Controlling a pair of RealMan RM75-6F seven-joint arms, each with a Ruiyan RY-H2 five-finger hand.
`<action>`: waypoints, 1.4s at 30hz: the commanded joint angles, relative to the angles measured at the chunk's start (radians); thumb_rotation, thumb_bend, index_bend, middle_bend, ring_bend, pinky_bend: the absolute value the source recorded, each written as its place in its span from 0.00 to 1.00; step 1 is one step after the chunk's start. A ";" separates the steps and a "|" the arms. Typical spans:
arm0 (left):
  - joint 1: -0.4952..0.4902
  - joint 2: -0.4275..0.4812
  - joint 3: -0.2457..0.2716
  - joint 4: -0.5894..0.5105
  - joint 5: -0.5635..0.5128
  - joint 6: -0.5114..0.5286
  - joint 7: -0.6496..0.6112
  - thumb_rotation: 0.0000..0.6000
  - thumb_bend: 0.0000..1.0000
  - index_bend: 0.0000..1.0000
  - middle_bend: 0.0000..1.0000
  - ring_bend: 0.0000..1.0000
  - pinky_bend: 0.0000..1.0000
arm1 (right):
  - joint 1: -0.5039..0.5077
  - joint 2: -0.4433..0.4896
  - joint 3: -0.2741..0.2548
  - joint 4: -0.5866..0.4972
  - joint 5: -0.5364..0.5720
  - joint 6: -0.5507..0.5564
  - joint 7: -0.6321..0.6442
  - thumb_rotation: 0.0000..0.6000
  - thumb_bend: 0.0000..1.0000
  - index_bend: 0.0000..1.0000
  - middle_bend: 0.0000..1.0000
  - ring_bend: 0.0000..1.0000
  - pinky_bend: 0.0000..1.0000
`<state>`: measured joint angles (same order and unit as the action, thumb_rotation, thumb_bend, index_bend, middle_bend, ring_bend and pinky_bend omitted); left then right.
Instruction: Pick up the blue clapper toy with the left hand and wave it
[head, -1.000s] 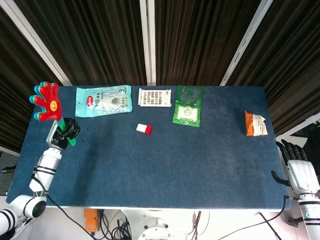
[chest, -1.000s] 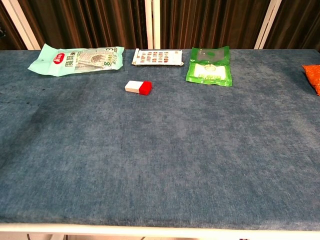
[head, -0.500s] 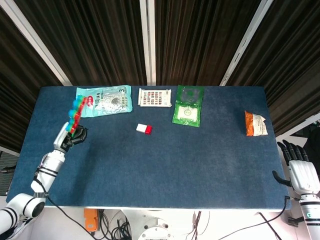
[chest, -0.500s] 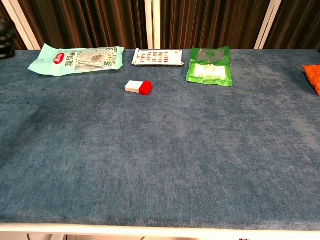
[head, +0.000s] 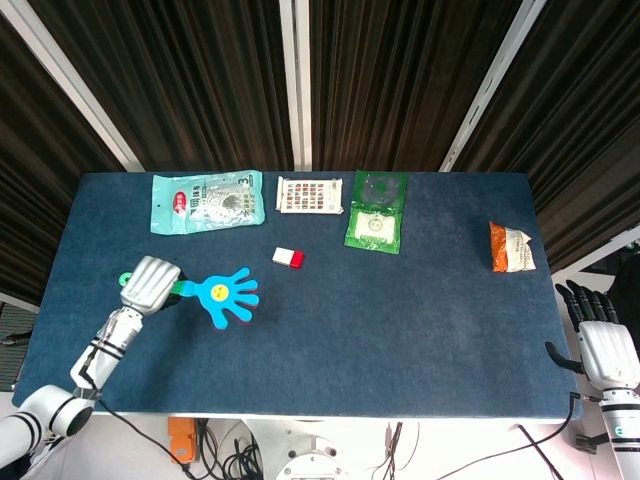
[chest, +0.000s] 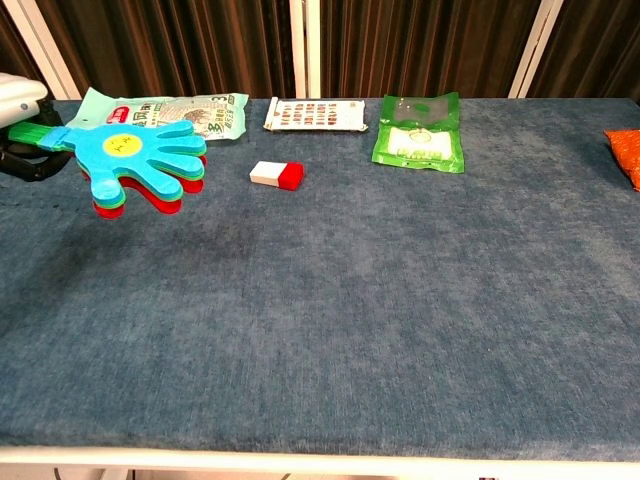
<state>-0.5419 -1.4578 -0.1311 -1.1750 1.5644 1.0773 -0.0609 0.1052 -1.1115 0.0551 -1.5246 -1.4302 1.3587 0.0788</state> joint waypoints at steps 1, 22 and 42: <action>0.029 0.058 -0.092 -0.283 -0.161 0.000 -0.907 1.00 0.74 1.00 1.00 1.00 1.00 | 0.002 -0.001 0.000 -0.001 0.000 -0.003 -0.001 1.00 0.22 0.00 0.00 0.00 0.00; 0.037 0.092 -0.103 -0.267 -0.054 0.005 -1.051 1.00 0.74 1.00 1.00 1.00 1.00 | 0.004 -0.001 0.000 -0.005 -0.002 -0.006 -0.007 1.00 0.22 0.00 0.00 0.00 0.00; -0.035 -0.046 0.035 -0.084 -0.004 -0.076 0.328 1.00 0.74 1.00 1.00 1.00 1.00 | 0.002 -0.008 -0.003 0.023 0.003 -0.015 0.023 1.00 0.22 0.00 0.00 0.00 0.00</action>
<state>-0.5494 -1.4500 -0.1482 -1.3200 1.5480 1.0179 -0.1240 0.1077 -1.1194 0.0525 -1.5018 -1.4267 1.3434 0.1013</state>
